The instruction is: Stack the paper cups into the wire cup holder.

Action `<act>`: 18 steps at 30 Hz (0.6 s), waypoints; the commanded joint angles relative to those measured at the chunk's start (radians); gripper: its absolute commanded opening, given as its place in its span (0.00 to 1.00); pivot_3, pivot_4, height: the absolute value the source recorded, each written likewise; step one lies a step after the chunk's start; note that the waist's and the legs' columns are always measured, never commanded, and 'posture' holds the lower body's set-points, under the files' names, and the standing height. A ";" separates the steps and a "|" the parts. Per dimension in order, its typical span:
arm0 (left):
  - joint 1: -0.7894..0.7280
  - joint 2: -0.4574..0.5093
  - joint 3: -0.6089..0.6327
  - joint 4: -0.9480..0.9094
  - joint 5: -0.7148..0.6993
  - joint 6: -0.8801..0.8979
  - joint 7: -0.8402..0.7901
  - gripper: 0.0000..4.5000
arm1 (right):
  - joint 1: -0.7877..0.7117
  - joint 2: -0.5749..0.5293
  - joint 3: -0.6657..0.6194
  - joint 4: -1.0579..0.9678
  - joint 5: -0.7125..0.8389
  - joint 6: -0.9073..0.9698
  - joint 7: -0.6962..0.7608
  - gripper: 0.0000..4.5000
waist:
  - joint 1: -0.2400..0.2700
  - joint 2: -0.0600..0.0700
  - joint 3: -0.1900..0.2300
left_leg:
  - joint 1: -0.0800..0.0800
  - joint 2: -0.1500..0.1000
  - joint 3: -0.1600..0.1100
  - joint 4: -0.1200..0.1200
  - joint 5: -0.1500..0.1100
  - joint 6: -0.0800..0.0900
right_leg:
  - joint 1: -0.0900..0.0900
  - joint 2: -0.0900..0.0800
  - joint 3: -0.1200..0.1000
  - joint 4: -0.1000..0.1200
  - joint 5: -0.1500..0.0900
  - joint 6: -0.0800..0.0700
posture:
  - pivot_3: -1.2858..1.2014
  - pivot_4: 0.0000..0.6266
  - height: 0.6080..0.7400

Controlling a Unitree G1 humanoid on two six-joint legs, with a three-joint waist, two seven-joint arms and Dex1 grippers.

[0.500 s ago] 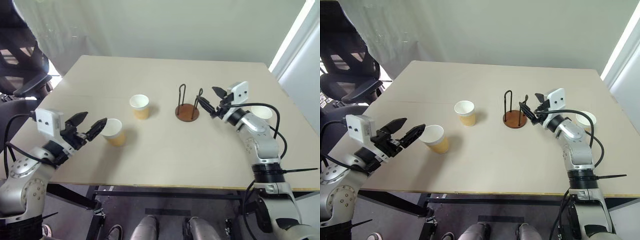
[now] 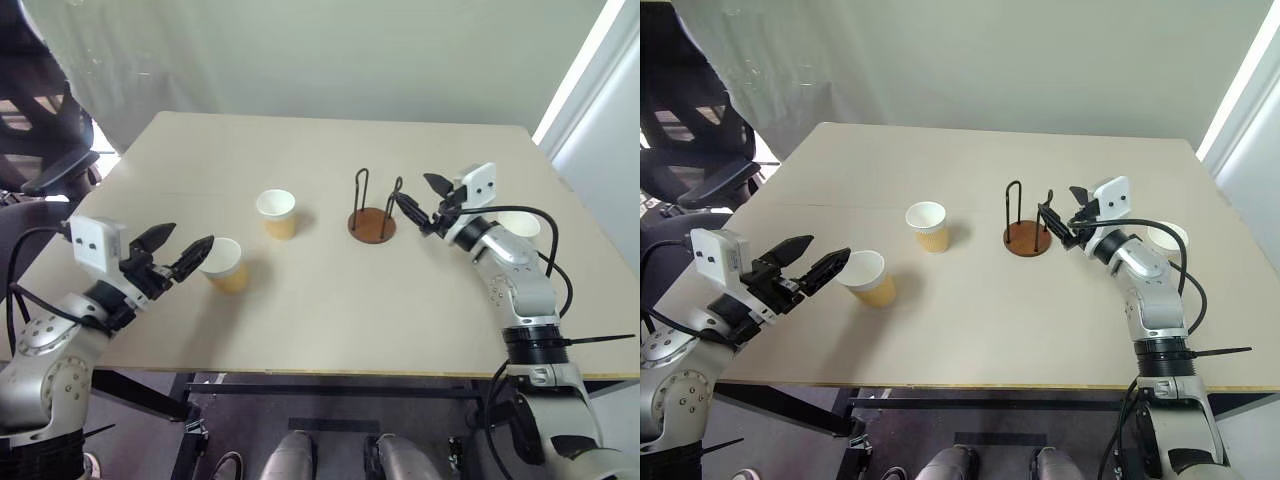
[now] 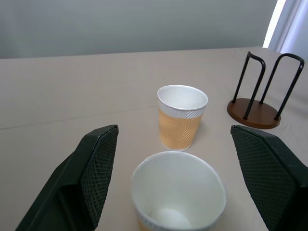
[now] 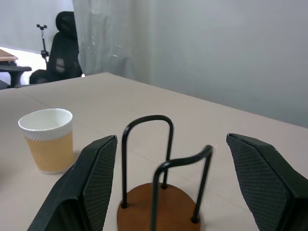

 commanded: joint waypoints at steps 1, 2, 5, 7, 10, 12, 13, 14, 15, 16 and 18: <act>-0.014 0.011 0.013 -0.020 -0.005 -0.014 -0.009 0.89 | -0.008 -0.010 -0.014 -0.037 0.006 -0.011 0.004 0.84 | -0.002 0.000 0.000 | 0.000 0.001 0.000 0.000 -0.001 -0.001 | 0.000 0.001 0.000 0.000 0.000 0.000 | 0.52 0.24 1.00; -0.015 0.013 0.007 -0.021 -0.003 -0.013 -0.013 0.89 | -0.005 -0.011 -0.014 -0.038 0.007 -0.011 0.006 0.84 | -0.002 0.000 0.000 | 0.001 0.002 0.000 -0.001 -0.001 -0.002 | 0.000 0.001 0.000 0.001 0.000 0.000 | 0.52 0.24 1.00; -0.040 0.026 -0.009 -0.018 -0.001 -0.008 -0.031 0.89 | -0.010 -0.020 -0.008 -0.026 0.006 -0.008 0.024 0.84 | -0.002 0.000 0.000 | 0.003 0.005 0.000 -0.003 0.000 -0.004 | 0.000 0.004 -0.001 0.003 0.000 -0.001 | 0.52 0.24 1.00; -0.064 0.059 -0.008 -0.020 -0.012 0.009 -0.054 0.89 | -0.021 -0.034 -0.003 -0.040 0.018 0.016 0.050 0.84 | -0.002 0.000 0.000 | 0.004 0.006 -0.001 -0.004 0.001 -0.005 | 0.000 0.004 -0.001 0.004 0.000 -0.001 | 0.52 0.24 1.00; -0.096 0.207 0.017 -0.084 -0.158 0.142 -0.194 0.89 | -0.002 -0.108 0.012 -0.186 0.087 0.171 0.142 0.84 | -0.001 -0.001 0.001 | 0.003 0.007 -0.001 -0.004 0.002 -0.005 | -0.001 0.005 -0.002 0.005 -0.001 -0.002 | 0.52 0.24 1.00; -0.098 0.283 0.020 -0.087 -0.204 0.187 -0.264 0.89 | 0.022 -0.141 0.022 -0.269 0.123 0.259 0.167 0.84 | 0.000 0.000 0.000 | 0.001 0.006 -0.001 -0.004 0.003 -0.008 | -0.002 0.005 -0.002 0.003 -0.001 -0.002 | 0.52 0.24 1.00; -0.097 0.319 0.017 -0.083 -0.216 0.206 -0.301 0.89 | 0.036 -0.154 0.028 -0.307 0.137 0.293 0.173 0.84 | -0.001 -0.001 0.000 | 0.001 0.006 -0.001 -0.004 0.003 -0.009 | -0.002 0.005 -0.002 0.003 -0.001 -0.001 | 0.52 0.24 1.00; -0.095 0.374 0.015 -0.079 -0.235 0.233 -0.365 0.89 | 0.058 -0.160 0.035 -0.353 0.153 0.329 0.173 0.84 | -0.001 -0.001 0.000 | 0.001 0.006 -0.001 -0.005 0.002 -0.009 | -0.001 0.005 -0.002 0.001 -0.001 -0.002 | 0.52 0.24 1.00; -0.103 0.421 0.011 -0.072 -0.246 0.247 -0.419 0.89 | 0.080 -0.158 0.043 -0.391 0.162 0.355 0.165 0.84 | -0.001 -0.001 0.000 | 0.002 0.006 -0.001 -0.005 0.001 -0.009 | 0.000 0.005 -0.002 0.000 -0.001 -0.001 | 0.52 0.24 1.00; -0.108 0.450 0.011 -0.066 -0.252 0.256 -0.454 0.89 | 0.095 -0.154 0.048 -0.417 0.168 0.375 0.156 0.84 | -0.001 -0.002 0.000 | 0.002 0.006 -0.001 -0.005 0.001 -0.010 | 0.000 0.006 -0.002 0.000 -0.002 -0.002 | 0.52 0.24 1.00; -0.130 0.486 -0.005 -0.047 -0.249 0.256 -0.497 0.89 | 0.115 -0.128 0.064 -0.436 0.149 0.393 0.109 0.84 | -0.001 -0.002 0.000 | 0.002 0.007 -0.002 -0.005 0.000 -0.011 | 0.000 0.007 -0.001 0.000 -0.002 -0.002 | 0.52 0.24 1.00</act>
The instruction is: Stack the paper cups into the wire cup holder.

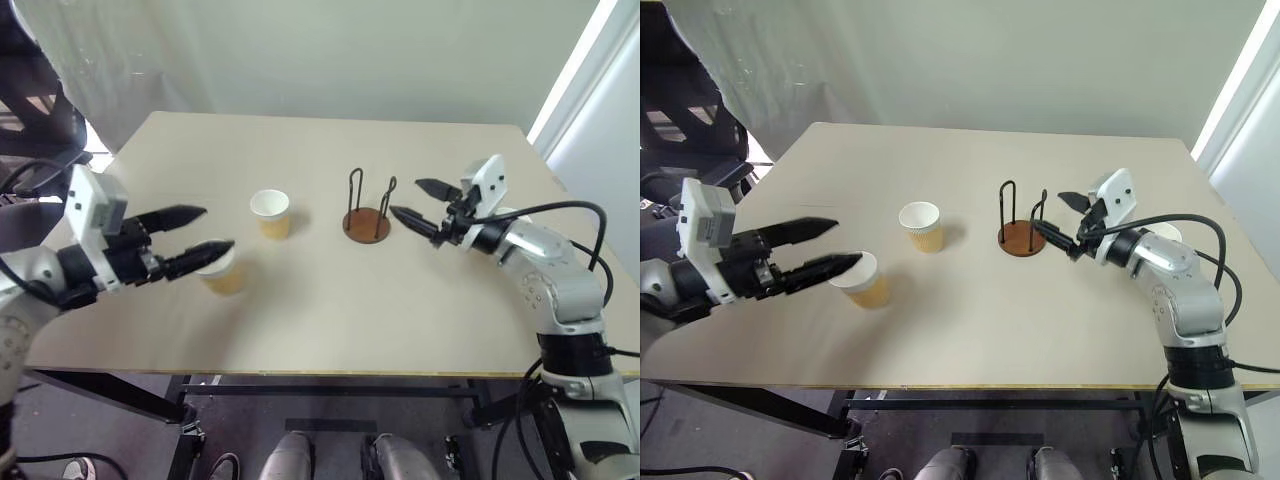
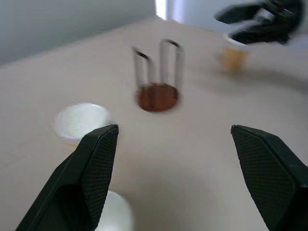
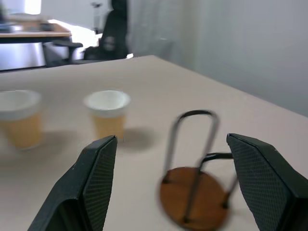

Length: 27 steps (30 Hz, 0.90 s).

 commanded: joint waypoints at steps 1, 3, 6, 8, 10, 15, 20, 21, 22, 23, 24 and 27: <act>-0.041 0.047 -0.014 0.014 -0.010 0.006 -0.084 0.89 | 0.007 0.039 0.037 -0.043 -0.042 0.026 -0.091 0.84 | 0.000 0.000 0.000 | 0.000 0.000 0.000 0.000 0.000 0.000 | 0.000 0.000 0.000 0.000 0.000 0.000 | 0.52 0.24 1.00; -0.045 0.052 -0.037 0.021 0.005 0.002 -0.104 0.89 | 0.000 0.064 0.077 -0.012 -0.119 0.019 -0.162 0.84 | -0.001 0.001 0.001 | 0.000 0.000 0.000 0.000 0.000 0.000 | -0.001 0.000 0.000 0.000 0.000 0.000 | 0.52 0.24 1.00; -0.060 0.034 -0.068 0.013 0.014 -0.004 -0.095 0.89 | -0.043 0.122 0.101 0.086 -0.205 0.021 -0.275 0.84 | -0.003 0.001 0.001 | 0.001 0.000 -0.001 0.000 0.000 0.000 | -0.002 0.000 0.001 0.003 0.000 -0.001 | 0.52 0.24 1.00; -0.070 0.025 -0.078 0.012 0.015 -0.003 -0.084 0.89 | -0.067 0.148 0.099 0.138 -0.228 0.016 -0.306 0.84 | -0.003 0.001 0.001 | 0.000 0.000 -0.001 0.000 0.000 0.000 | -0.004 0.000 0.001 0.004 0.000 -0.001 | 0.52 0.24 1.00; -0.072 0.012 -0.078 0.003 0.011 0.003 -0.070 0.89 | -0.085 0.160 0.108 0.186 -0.251 0.007 -0.316 0.84 | -0.002 0.001 0.001 | -0.001 0.000 -0.001 0.000 0.000 0.000 | -0.006 0.000 0.001 0.006 0.000 -0.002 | 0.52 0.24 1.00; -0.054 -0.007 -0.064 -0.025 0.007 0.015 -0.039 0.89 | -0.129 0.190 0.115 0.314 -0.313 -0.022 -0.363 0.84 | 0.000 0.001 0.001 | -0.002 0.000 -0.001 0.000 0.000 0.000 | -0.007 0.000 0.000 0.007 -0.001 -0.004 | 0.52 0.24 1.00; -0.033 -0.024 -0.042 -0.056 -0.004 0.029 0.000 0.89 | -0.193 0.241 0.113 0.495 -0.343 -0.126 -0.377 0.84 | -0.002 0.001 0.001 | -0.002 0.000 -0.001 0.000 0.000 -0.001 | -0.008 0.000 0.000 0.007 -0.001 -0.003 | 0.52 0.24 1.00; -0.030 -0.028 -0.038 -0.061 -0.006 0.031 0.007 0.89 | -0.207 0.249 0.110 0.527 -0.348 -0.148 -0.379 0.84 | -0.003 0.001 0.001 | -0.003 0.000 -0.001 -0.001 0.000 -0.002 | -0.008 0.000 0.000 0.007 -0.001 -0.004 | 0.52 0.24 1.00; -0.028 -0.030 -0.034 -0.067 -0.009 0.034 0.012 0.89 | -0.221 0.256 0.108 0.559 -0.352 -0.172 -0.379 0.84 | -0.003 0.001 0.001 | -0.003 0.000 -0.001 -0.001 0.000 -0.002 | -0.009 0.000 0.000 0.007 0.000 -0.002 | 0.52 0.24 1.00; -0.024 -0.031 -0.031 -0.072 -0.012 0.036 0.016 0.89 | -0.235 0.261 0.106 0.590 -0.356 -0.194 -0.379 0.84 | -0.003 0.001 0.001 | -0.003 0.000 -0.001 -0.001 -0.001 -0.002 | -0.009 0.000 0.000 0.008 0.001 -0.001 | 0.52 0.24 1.00; -0.020 -0.032 -0.025 -0.076 -0.014 0.039 0.020 0.89 | -0.254 0.268 0.104 0.628 -0.361 -0.220 -0.381 0.84 | -0.003 0.001 0.001 | -0.003 0.001 -0.001 -0.001 -0.001 -0.002 | -0.009 0.000 0.000 0.008 0.001 0.000 | 0.52 0.24 1.00; -0.009 -0.038 -0.016 -0.088 -0.019 0.043 0.032 0.89 | -0.305 0.285 0.104 0.726 -0.375 -0.284 -0.377 0.84 | -0.003 0.001 0.001 | -0.003 0.001 -0.001 -0.002 -0.001 -0.003 | -0.011 0.000 0.000 0.010 0.001 0.000 | 0.52 0.24 1.00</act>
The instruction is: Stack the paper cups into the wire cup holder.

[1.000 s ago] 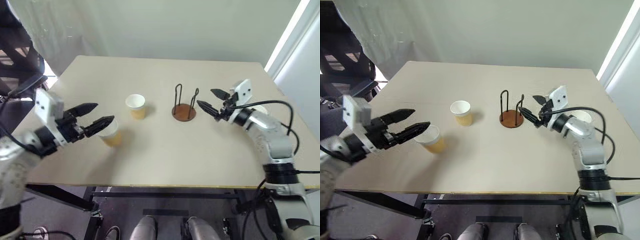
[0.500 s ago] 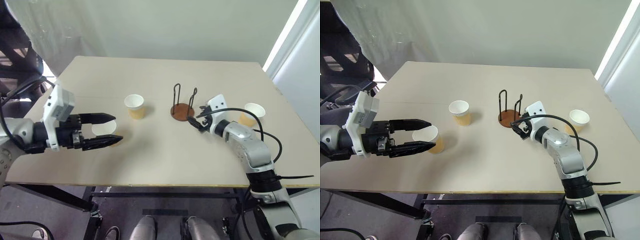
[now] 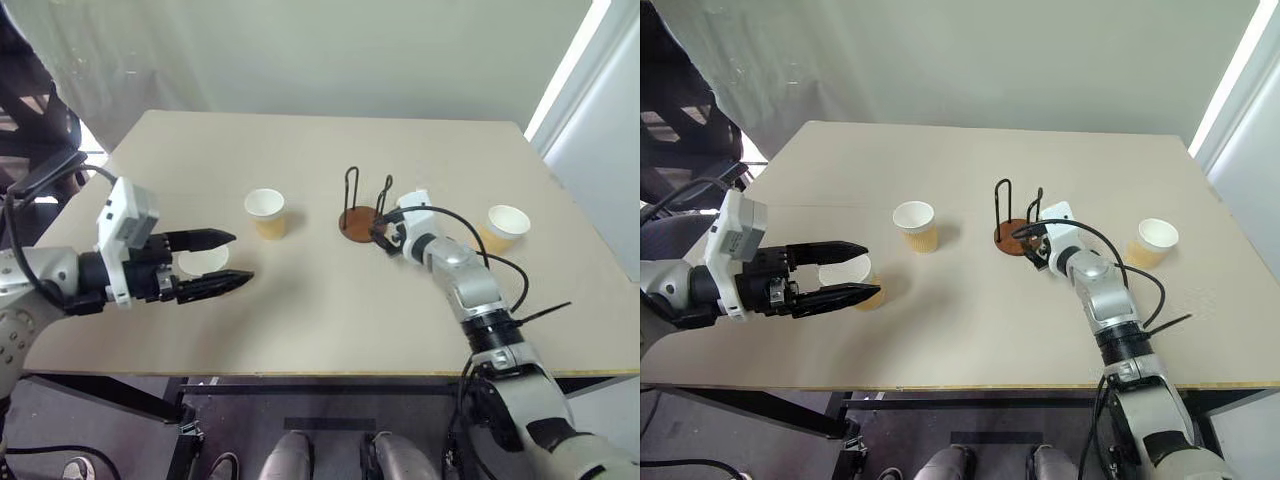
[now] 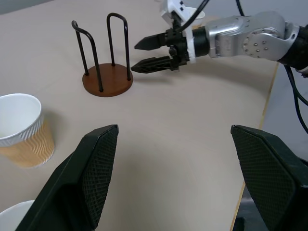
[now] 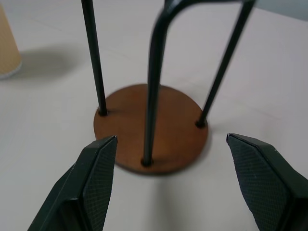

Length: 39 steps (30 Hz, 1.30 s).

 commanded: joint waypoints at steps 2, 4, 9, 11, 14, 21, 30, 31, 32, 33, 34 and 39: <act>0.009 -0.006 0.052 -0.041 -0.020 0.008 0.017 0.89 | -0.079 0.018 -0.014 0.097 -0.020 -0.103 -0.007 0.84 | 0.000 0.000 0.000 | 0.000 0.000 0.000 0.000 0.000 0.000 | 0.000 0.000 0.000 0.001 -0.001 -0.001 | 0.52 0.24 1.00; 0.016 -0.009 0.060 -0.047 -0.022 0.011 0.025 0.89 | -0.093 0.025 -0.017 0.123 -0.022 -0.124 -0.003 0.84 | 0.001 0.000 0.000 | 0.000 0.000 0.000 0.000 0.000 -0.001 | -0.001 0.000 0.000 0.001 -0.002 -0.003 | 0.52 0.24 1.00; 0.031 -0.014 0.074 -0.059 -0.026 0.015 0.035 0.90 | -0.105 0.039 -0.016 0.150 -0.026 -0.159 0.002 0.63 | 0.001 0.000 0.000 | 0.000 0.000 0.000 0.000 0.000 -0.001 | 0.000 0.000 0.000 0.001 -0.003 -0.005 | 0.52 0.24 1.00; 0.033 -0.015 0.077 -0.060 -0.026 0.016 0.036 0.90 | -0.105 0.042 -0.016 0.147 -0.024 -0.163 0.004 0.47 | 0.001 0.000 0.000 | 0.000 0.000 0.000 0.000 -0.001 -0.001 | 0.000 0.000 0.000 0.002 -0.003 -0.005 | 0.52 0.24 1.00; 0.035 -0.018 0.075 -0.057 -0.022 0.013 0.035 0.90 | -0.101 0.045 -0.013 0.136 -0.021 -0.170 0.015 0.25 | 0.001 0.000 0.000 | 0.000 0.001 0.000 0.000 -0.001 -0.001 | -0.001 0.000 -0.001 0.002 -0.003 -0.005 | 0.52 0.24 1.00; 0.024 -0.017 0.061 -0.043 -0.017 0.010 0.026 0.90 | -0.029 0.015 0.006 -0.036 0.035 -0.137 0.185 0.00 | 0.002 0.000 0.000 | 0.000 0.001 0.000 0.000 -0.001 -0.002 | -0.001 0.000 -0.001 0.003 -0.004 -0.007 | 0.52 0.24 1.00; -0.014 -0.001 0.027 -0.001 0.002 0.002 -0.010 0.90 | 0.171 -0.164 0.057 -0.506 0.125 0.105 0.439 0.00 | 0.004 -0.001 0.000 | -0.001 0.001 0.000 0.000 0.000 -0.003 | 0.000 0.000 -0.002 0.002 -0.002 -0.003 | 0.52 0.24 1.00; -0.019 0.000 0.023 0.003 0.004 0.001 -0.014 0.90 | 0.197 -0.184 0.063 -0.557 0.139 0.132 0.459 0.00 | 0.004 -0.001 0.000 | -0.001 0.001 0.000 0.001 0.000 -0.003 | 0.000 0.000 -0.002 0.002 -0.002 -0.003 | 0.52 0.24 1.00; -0.025 0.000 0.016 0.006 0.006 0.001 -0.019 0.90 | 0.229 -0.207 0.069 -0.615 0.150 0.161 0.474 0.00 | 0.003 -0.001 0.000 | -0.001 0.001 0.000 0.001 0.000 -0.003 | 0.000 0.000 -0.002 0.002 -0.002 -0.003 | 0.52 0.24 1.00; -0.029 0.001 0.012 0.009 0.008 0.001 -0.023 0.90 | 0.261 -0.226 0.072 -0.671 0.164 0.192 0.484 0.00 | 0.003 -0.001 0.000 | 0.000 0.001 0.000 0.001 0.001 -0.003 | 0.001 0.000 -0.002 0.002 -0.002 -0.003 | 0.52 0.24 1.00; -0.033 0.001 0.008 0.012 0.009 0.002 -0.026 0.90 | 0.280 -0.238 0.073 -0.708 0.174 0.216 0.486 0.00 | 0.003 -0.001 0.000 | 0.000 0.001 0.000 0.001 0.001 -0.003 | 0.001 0.000 -0.002 0.002 -0.002 -0.003 | 0.52 0.24 1.00; -0.044 0.007 -0.007 0.024 0.013 0.005 -0.045 0.90 | 0.355 -0.253 0.081 -0.822 0.200 0.306 0.459 0.00 | -0.006 -0.001 -0.001 | 0.003 0.001 0.001 0.001 0.004 -0.002 | 0.004 0.000 -0.001 0.002 -0.005 -0.006 | 0.52 0.24 1.00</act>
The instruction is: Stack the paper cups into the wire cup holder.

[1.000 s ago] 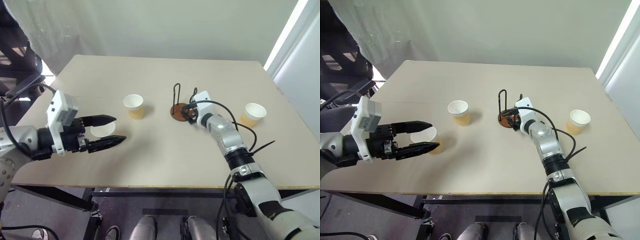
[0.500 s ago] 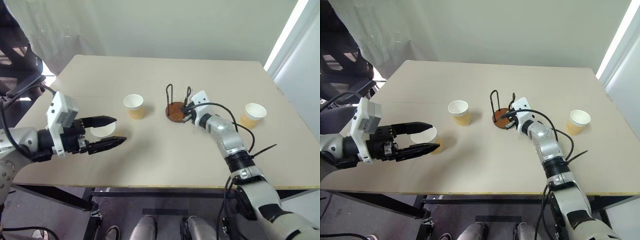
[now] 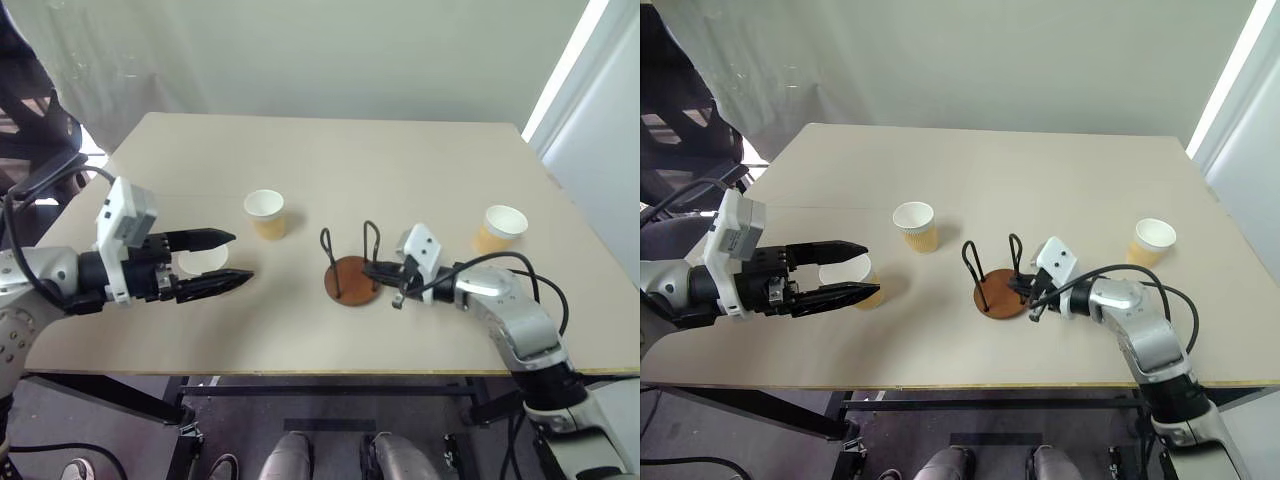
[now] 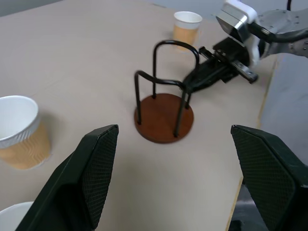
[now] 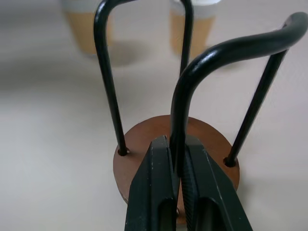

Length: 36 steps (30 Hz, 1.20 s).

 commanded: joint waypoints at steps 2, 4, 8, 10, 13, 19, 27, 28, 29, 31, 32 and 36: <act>-0.025 0.023 -0.002 0.002 0.009 -0.008 -0.022 0.90 | 0.031 0.008 -0.005 -0.113 0.039 0.063 -0.035 0.00 | -0.001 0.000 0.000 | 0.001 0.000 0.000 0.000 0.001 0.001 | 0.001 0.000 0.000 0.000 0.000 0.000 | 0.52 0.24 1.00; -0.030 0.025 -0.009 0.006 0.012 -0.007 -0.026 0.90 | 0.042 0.013 -0.002 -0.128 0.041 0.075 -0.048 0.00 | -0.001 0.000 0.000 | 0.001 0.000 0.000 0.000 0.003 0.002 | 0.002 0.000 0.001 0.000 0.000 0.001 | 0.52 0.24 1.00; -0.039 0.028 -0.016 0.012 0.014 -0.005 -0.032 0.90 | 0.054 0.016 0.002 -0.132 0.043 0.085 -0.065 0.00 | -0.001 0.000 0.000 | 0.001 0.000 0.000 0.000 0.003 0.002 | 0.002 0.000 0.001 0.000 0.000 0.001 | 0.52 0.24 1.00; -0.042 0.031 -0.019 0.013 0.014 -0.003 -0.036 0.90 | 0.059 0.015 0.004 -0.126 0.043 0.084 -0.071 0.00 | 0.000 -0.001 0.000 | 0.001 0.000 0.000 0.000 0.003 0.002 | 0.002 0.000 0.001 0.000 0.000 0.001 | 0.52 0.24 1.00; -0.049 0.033 -0.022 0.016 0.015 0.000 -0.041 0.90 | 0.056 0.021 0.004 -0.109 0.036 0.081 -0.088 0.12 | 0.001 -0.001 -0.001 | 0.001 0.000 0.000 0.000 0.005 0.004 | 0.002 0.000 0.001 0.000 -0.002 0.003 | 0.52 0.24 1.00; -0.062 0.033 -0.031 0.025 0.022 0.001 -0.049 0.90 | 0.049 0.010 0.007 -0.098 0.026 0.068 -0.095 0.54 | 0.002 -0.001 -0.001 | 0.000 0.000 0.000 0.000 0.006 0.011 | 0.002 0.000 0.001 0.000 -0.005 0.004 | 0.52 0.24 1.00; -0.079 0.028 -0.052 0.048 0.041 -0.013 -0.067 0.90 | 0.037 -0.144 -0.033 -0.113 0.047 0.050 0.018 0.69 | 0.004 -0.001 -0.001 | 0.000 -0.001 0.000 0.000 0.005 0.010 | 0.002 0.000 0.001 -0.001 -0.006 0.005 | 0.52 0.24 1.00; -0.083 0.028 -0.054 0.054 0.045 -0.018 -0.072 0.90 | 0.036 -0.205 -0.047 -0.117 0.045 0.039 0.059 0.69 | 0.006 -0.001 -0.001 | -0.001 -0.001 0.000 0.000 0.005 0.010 | 0.002 0.000 0.001 -0.001 -0.005 0.005 | 0.52 0.24 1.00; -0.086 0.029 -0.056 0.062 0.049 -0.022 -0.079 0.90 | 0.037 -0.270 -0.072 -0.125 0.058 0.041 0.107 0.69 | 0.009 -0.001 -0.001 | -0.001 -0.001 0.000 0.000 0.004 0.009 | 0.002 0.000 0.001 -0.001 -0.005 0.005 | 0.52 0.24 1.00; -0.090 0.032 -0.059 0.078 0.059 -0.032 -0.091 0.90 | 0.049 -0.389 -0.117 -0.137 0.078 0.020 0.192 0.69 | 0.013 -0.001 -0.001 | -0.003 -0.001 0.000 0.001 0.001 0.004 | 0.002 0.000 0.002 -0.002 -0.005 0.006 | 0.52 0.24 1.00; -0.092 0.032 -0.060 0.084 0.063 -0.036 -0.096 0.90 | 0.055 -0.432 -0.135 -0.139 0.086 0.005 0.221 0.69 | 0.013 -0.001 -0.001 | -0.003 -0.002 0.000 0.001 0.001 0.003 | 0.002 0.000 0.002 -0.003 -0.006 0.006 | 0.52 0.24 1.00; -0.105 0.029 -0.072 0.109 0.085 -0.054 -0.112 0.90 | 0.034 -0.568 -0.228 -0.110 0.127 -0.064 0.336 0.69 | 0.011 -0.003 -0.002 | -0.003 -0.002 0.000 0.001 0.001 0.004 | 0.002 0.001 0.002 -0.002 -0.007 0.008 | 0.52 0.24 1.00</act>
